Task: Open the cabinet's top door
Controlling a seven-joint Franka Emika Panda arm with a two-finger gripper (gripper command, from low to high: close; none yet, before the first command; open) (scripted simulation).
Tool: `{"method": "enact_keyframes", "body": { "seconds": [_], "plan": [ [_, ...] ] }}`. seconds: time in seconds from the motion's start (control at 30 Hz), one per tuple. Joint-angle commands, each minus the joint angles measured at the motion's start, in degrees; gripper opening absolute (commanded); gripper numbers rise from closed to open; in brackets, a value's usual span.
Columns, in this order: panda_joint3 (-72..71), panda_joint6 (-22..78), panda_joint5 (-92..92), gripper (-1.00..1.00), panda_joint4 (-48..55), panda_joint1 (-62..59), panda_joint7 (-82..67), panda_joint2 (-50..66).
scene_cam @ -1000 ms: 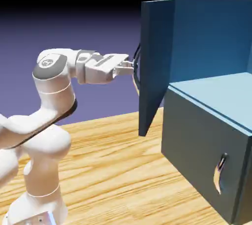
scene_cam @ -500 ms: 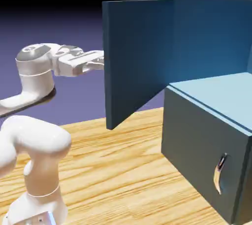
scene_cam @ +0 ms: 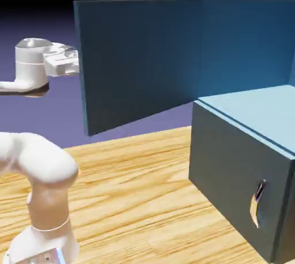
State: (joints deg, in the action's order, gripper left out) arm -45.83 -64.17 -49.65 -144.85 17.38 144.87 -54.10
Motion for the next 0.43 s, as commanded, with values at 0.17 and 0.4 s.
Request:
{"method": "enact_keyframes", "body": {
  "seconds": [0.17, 0.4],
  "plan": [
    [-11.16, 8.39, 5.07, -1.00, 11.72, -12.46, 3.24, 8.01],
    [-22.12, 15.22, 8.30, -1.00, 22.28, -25.69, 4.99, 12.59]
  ]
}}
